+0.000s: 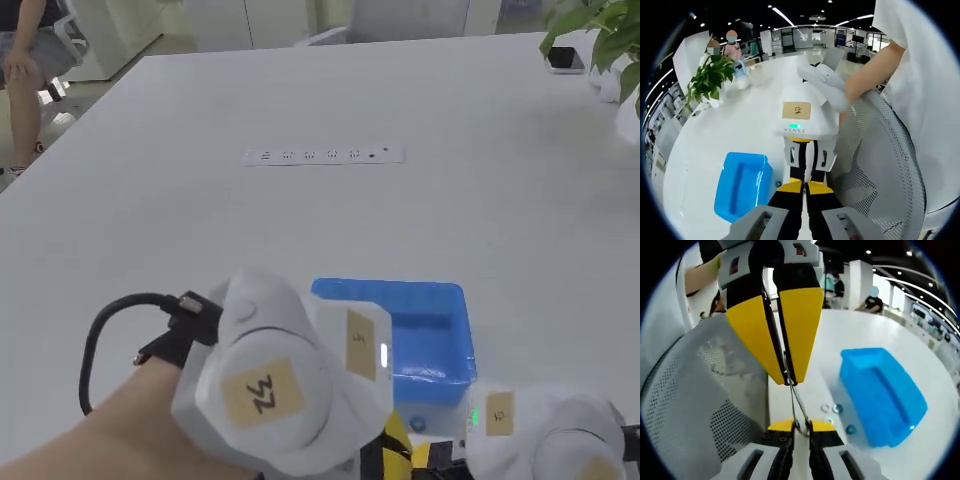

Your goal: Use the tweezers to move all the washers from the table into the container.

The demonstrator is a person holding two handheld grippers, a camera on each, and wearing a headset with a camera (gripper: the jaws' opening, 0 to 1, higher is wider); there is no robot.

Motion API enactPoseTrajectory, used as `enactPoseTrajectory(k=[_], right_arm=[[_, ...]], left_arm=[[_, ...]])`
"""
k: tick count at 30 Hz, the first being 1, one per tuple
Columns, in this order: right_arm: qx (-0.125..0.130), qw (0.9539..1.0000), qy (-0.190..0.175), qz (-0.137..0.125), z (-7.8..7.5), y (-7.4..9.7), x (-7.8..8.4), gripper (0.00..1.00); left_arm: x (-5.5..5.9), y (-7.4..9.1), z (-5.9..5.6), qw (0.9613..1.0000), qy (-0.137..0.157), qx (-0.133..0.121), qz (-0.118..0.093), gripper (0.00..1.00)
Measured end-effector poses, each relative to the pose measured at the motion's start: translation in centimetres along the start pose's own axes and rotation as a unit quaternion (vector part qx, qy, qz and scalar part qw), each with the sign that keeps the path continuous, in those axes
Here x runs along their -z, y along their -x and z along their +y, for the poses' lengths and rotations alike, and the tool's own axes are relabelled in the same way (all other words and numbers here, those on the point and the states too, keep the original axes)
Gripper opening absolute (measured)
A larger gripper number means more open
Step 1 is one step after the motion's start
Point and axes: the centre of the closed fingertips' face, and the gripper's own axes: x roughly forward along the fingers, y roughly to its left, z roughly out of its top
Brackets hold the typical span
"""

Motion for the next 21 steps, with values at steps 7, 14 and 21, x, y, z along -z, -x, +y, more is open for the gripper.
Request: enactPoseTrajectory(k=[7,14,21], right_arm=[[0.0,0.9996,-0.007,-0.026,0.1,0.9,-1.1,0.1],[0.006,0.9992,-0.004,-0.039,0.1,1.4,-1.9,0.06],[0.01,0.999,-0.018,-0.04,-0.3,1.5,-1.6,0.04]], left_arm=[[-0.2,-0.3,-0.2,1.0,0.003,0.008,-0.001,0.0],[-0.3,-0.6,-0.1,1.0,0.002,0.005,-0.003,0.0],[0.0,-0.2,0.9,0.9818,0.131,-0.088,-0.105,0.32]])
